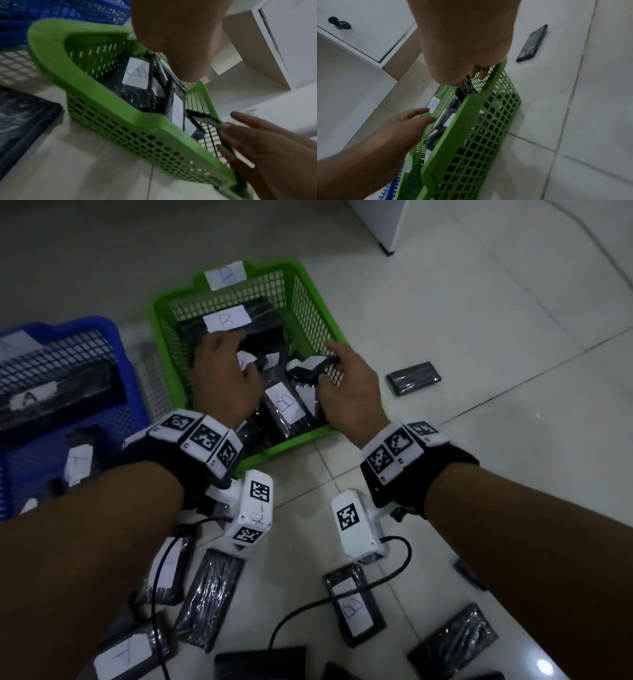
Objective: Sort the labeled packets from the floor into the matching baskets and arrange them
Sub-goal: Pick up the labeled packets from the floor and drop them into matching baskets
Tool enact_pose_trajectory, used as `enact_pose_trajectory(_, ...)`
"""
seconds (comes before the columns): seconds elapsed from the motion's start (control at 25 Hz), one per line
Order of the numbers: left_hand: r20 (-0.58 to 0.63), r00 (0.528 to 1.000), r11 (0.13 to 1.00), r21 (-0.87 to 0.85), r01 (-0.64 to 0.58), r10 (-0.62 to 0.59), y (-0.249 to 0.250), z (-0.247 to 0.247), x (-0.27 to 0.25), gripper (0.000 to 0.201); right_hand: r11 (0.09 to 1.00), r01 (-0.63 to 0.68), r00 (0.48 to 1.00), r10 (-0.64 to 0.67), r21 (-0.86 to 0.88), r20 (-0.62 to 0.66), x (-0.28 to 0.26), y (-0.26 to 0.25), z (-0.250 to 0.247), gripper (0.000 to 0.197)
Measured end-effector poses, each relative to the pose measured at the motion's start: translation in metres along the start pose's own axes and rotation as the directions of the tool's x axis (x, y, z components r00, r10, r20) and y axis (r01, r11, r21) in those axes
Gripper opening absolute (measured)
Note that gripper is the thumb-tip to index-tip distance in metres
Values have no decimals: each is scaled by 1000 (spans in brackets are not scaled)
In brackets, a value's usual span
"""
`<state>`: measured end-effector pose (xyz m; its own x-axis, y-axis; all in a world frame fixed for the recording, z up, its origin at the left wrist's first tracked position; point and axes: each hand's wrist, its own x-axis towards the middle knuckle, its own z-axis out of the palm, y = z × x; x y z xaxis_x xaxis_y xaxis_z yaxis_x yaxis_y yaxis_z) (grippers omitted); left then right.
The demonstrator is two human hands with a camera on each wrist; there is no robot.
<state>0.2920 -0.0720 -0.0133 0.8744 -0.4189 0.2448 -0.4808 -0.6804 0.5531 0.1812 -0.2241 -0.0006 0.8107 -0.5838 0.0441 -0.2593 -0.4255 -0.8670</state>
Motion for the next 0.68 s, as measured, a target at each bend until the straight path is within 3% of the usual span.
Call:
enact_pose_trajectory(0.12,33,992,993,-3,-121,121,34,18,-2,44,973,220,974,-223,-69,-28,-16,16,-33,42)
enact_pose_trajectory(0.24,75,971,973,-41,-226,229,84,43,-1,37,951,239,965,-255,-196,-63,-39,40,-83,36)
enact_pose_trajectory(0.36,160,910,923,-113,-369,383,131,74,-5,33,962,55,985,-97,-269,-144,-72,72,-136,34)
enact_pose_trajectory(0.44,229,879,907,-160,-390,418,157,97,-8,34,935,-118,981,58,-334,-183,-99,93,-168,32)
enact_pose_trajectory(0.6,412,839,934,-171,-312,356,185,142,-21,42,817,-412,909,337,-402,-246,-161,125,-203,37)
enact_pose_trajectory(0.68,483,825,955,-105,-277,292,187,163,-27,52,746,-508,861,439,-430,-257,-189,134,-204,50)
